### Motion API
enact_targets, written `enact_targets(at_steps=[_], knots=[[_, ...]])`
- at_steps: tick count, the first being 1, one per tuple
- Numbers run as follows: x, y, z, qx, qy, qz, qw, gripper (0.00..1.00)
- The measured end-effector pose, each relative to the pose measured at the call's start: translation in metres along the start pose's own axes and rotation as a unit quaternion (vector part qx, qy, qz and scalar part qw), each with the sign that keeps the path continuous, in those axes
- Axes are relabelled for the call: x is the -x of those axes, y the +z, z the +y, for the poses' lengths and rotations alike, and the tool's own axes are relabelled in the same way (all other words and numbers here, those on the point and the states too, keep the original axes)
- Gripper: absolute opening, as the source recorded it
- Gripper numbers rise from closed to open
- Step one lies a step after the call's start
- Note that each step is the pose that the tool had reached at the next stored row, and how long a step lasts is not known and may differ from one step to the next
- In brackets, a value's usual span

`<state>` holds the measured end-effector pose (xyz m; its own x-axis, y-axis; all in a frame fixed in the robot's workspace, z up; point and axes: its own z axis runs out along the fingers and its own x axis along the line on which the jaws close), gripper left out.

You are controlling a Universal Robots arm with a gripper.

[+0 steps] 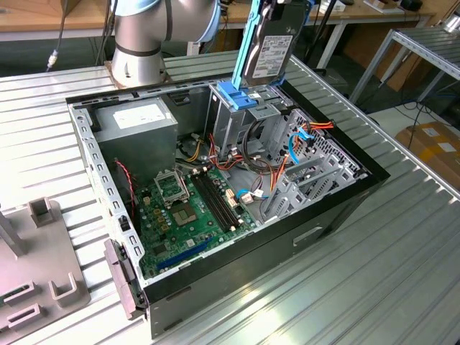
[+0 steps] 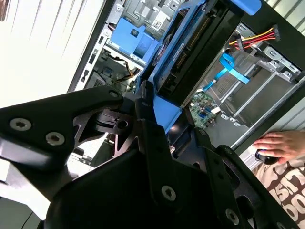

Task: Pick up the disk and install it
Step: 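Pick up the disk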

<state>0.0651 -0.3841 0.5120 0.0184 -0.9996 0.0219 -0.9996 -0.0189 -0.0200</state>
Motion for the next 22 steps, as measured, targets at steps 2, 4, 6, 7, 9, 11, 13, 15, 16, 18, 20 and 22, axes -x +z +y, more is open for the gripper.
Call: enact_targets(at_steps=[2, 4, 6, 7, 9, 11, 13, 15, 16, 18, 20, 22], knots=[[0.0001, -0.0001, 0.0002, -0.0054, 0.000, 0.0002, 0.99999, 0.37], [-0.0004, -0.0002, 0.0006, -0.0086, 0.000, 0.0004, 0.99996, 0.37], [-0.0028, 0.0000, 0.0009, -0.0097, 0.000, 0.0003, 0.99995, 0.37], [-0.0051, 0.0001, 0.0011, -0.0105, 0.000, 0.0003, 0.99995, 0.37], [-0.0105, 0.0002, 0.0014, -0.0137, 0.000, 0.0003, 0.99991, 0.37], [-0.0157, 0.0003, 0.0018, -0.0207, 0.000, 0.0005, 0.99979, 0.37], [-0.0188, 0.0004, 0.0021, -0.0243, 0.001, 0.0005, 0.99970, 0.37], [-0.0259, 0.0005, 0.0030, -0.0322, 0.001, 0.0007, 0.99948, 0.37], [-0.0279, 0.0005, 0.0032, -0.0335, 0.001, 0.0007, 0.99944, 0.37], [-0.0329, 0.0007, 0.0036, -0.0357, 0.001, 0.0007, 0.99936, 0.37], [-0.0390, 0.0007, 0.0040, -0.0388, 0.001, 0.0006, 0.99924, 0.37], [-0.0479, 0.0010, 0.0048, -0.0438, 0.001, 0.0002, 0.99904, 0.37]])
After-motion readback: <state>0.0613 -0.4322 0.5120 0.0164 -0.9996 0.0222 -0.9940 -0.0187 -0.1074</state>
